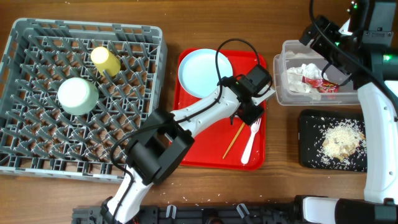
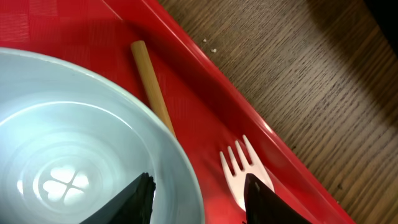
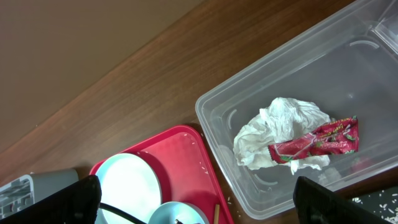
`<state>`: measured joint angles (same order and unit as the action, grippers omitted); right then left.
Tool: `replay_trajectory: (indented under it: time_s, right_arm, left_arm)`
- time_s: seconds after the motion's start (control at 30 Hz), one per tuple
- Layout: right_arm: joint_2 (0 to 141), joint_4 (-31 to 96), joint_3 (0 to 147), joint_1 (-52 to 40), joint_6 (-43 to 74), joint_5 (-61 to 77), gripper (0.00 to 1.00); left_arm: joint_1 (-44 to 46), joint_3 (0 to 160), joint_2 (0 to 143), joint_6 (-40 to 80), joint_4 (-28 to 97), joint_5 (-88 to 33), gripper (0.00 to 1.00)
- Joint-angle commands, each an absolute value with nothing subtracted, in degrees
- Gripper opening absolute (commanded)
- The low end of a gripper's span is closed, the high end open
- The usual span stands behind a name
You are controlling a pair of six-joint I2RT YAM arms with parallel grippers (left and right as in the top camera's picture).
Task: Sort waste into correct bins and load items into the dishwasher rack
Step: 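Reach the left gripper to the light-blue bowl on the red tray and grasp it, then carry the light-blue bowl into the rack's lower left and release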
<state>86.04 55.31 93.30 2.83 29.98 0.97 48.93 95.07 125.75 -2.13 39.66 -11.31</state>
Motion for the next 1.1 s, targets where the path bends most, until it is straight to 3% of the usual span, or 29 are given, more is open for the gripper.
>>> replay_trajectory:
  time_s: [0.0,0.13,0.27,0.37,0.7,0.83,0.97,1.07]
  right_arm:
    - [86.4,55.3,94.1,2.8,30.0,0.0,1.0]
    - [86.4,55.3,94.1,2.8,30.0,0.0,1.0]
    - [86.4,55.3,94.1,2.8,30.0,0.0,1.0]
    - [86.4,55.3,94.1,2.8,30.0,0.0,1.0]
    - [86.4,55.3,94.1,2.8,30.0,0.0,1.0]
    - [86.4,55.3,94.1,2.8,30.0,0.0,1.0]
    - [86.4,55.3,94.1,2.8,30.0,0.0,1.0]
    - [86.4,55.3,94.1,2.8,30.0,0.0,1.0]
  left_arm:
    - [48.9,94.8,126.3,-2.5,39.4,-10.6,0.4]
    - [49.0,94.8,126.0,-2.4,39.4,-10.6,0.22]
    - [48.8,94.9,125.1,-0.8,39.4,-10.3,0.17]
    - [48.2,94.9,123.6,-0.5,39.9,-10.3,0.04]
    - [38.9,94.9,105.0,14.4,41.9,-13.5,0.04]
    - [29.7,94.9,97.7,16.6,44.9,-15.2,0.04]
    - [16.2,94.9,97.1,28.6,46.4,-16.1,0.04]
    - [5.8,94.9,97.1,31.7,46.5,-24.2,0.04]
